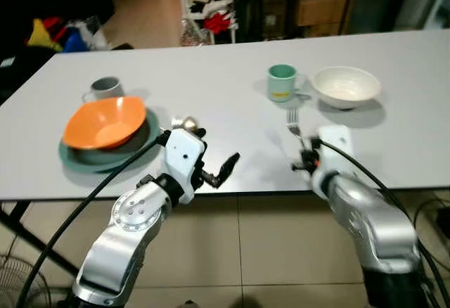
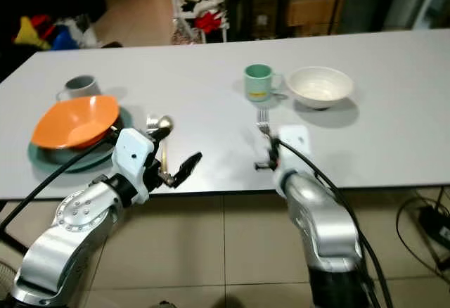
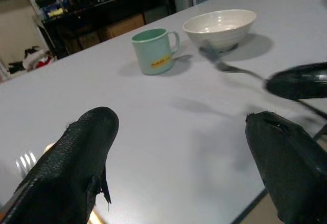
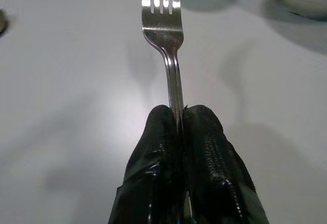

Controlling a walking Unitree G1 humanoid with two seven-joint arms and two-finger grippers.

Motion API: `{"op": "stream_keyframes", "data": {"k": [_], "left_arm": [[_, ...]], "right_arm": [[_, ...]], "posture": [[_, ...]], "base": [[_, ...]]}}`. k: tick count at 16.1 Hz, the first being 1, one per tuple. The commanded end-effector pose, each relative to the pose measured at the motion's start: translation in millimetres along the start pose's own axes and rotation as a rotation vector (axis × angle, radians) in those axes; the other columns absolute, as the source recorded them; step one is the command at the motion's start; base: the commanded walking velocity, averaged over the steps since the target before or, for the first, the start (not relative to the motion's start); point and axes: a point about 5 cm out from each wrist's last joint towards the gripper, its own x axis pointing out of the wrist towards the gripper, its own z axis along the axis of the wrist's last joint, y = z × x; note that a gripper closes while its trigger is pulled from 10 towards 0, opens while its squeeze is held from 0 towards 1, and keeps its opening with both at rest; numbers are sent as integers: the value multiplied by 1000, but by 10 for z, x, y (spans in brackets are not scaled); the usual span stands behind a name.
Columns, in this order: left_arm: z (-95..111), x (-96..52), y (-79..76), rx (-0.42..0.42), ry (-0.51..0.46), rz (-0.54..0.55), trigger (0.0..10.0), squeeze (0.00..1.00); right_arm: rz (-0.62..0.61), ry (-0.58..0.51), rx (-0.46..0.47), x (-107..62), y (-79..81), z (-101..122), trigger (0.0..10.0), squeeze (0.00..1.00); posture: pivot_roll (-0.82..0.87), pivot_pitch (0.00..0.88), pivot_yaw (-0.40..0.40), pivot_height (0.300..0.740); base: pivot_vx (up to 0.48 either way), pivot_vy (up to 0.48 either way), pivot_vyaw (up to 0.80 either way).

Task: Setting the table

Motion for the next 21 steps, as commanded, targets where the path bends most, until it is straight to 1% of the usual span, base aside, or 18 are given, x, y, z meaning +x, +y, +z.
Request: {"op": "stream_keyframes", "data": {"k": [1,2,3,4,6,8,9,11,13,17,18,19,20,21], "left_arm": [[3,-38,-10,-1,14,-43,10000,0],[-11,-60,-29,-3,29,-78,10000,0],[-21,-73,-43,-1,37,-102,10000,0],[-23,-78,-48,2,40,-110,10000,0],[-28,-105,-85,0,53,-160,10000,0],[-31,-134,-105,-2,62,-179,10000,0],[-31,-148,-109,-2,65,-182,10000,0],[-41,-202,-107,-5,77,-183,10000,0],[-45,-223,-104,-9,83,-184,10000,0],[-48,-230,-117,-14,84,-202,10000,0],[-48,-235,-136,-17,85,-216,10000,0],[-47,-237,-147,-19,86,-224,10000,0],[-47,-236,-152,-20,86,-228,10000,0],[-47,-234,-155,-21,86,-231,10000,0]], "right_arm": [[4,16,10,103,-1,10,10000,0],[15,36,24,215,12,33,10000,0],[27,53,25,292,44,45,10000,0],[28,61,22,322,57,49,10000,0],[0,81,24,541,142,91,10000,0],[-28,90,37,690,209,116,10000,0],[-27,94,37,717,238,116,10000,0],[-16,110,13,791,399,94,10000,0],[-13,113,11,821,478,96,10000,0],[-31,131,22,847,514,81,10000,0],[-40,152,35,855,518,56,10000,0],[-42,161,48,857,521,41,10000,714],[-37,165,65,858,528,34,10000,1000],[-36,161,70,859,530,42,10000,1000]], "posture": [[62,0,83,740],[63,0,85,740],[65,0,85,740],[65,0,84,740],[75,0,84,740],[79,0,83,740],[90,0,77,740],[105,0,67,740],[107,0,64,740],[103,0,66,740],[99,0,69,740],[97,0,69,740],[96,0,69,740],[96,0,68,740]], "base": [[0,0,0],[0,0,0],[0,0,0],[0,0,0],[0,0,0],[0,0,0],[0,0,0],[0,0,0],[0,0,0],[0,0,0],[0,0,0],[0,0,0],[0,0,0],[0,0,0]]}}
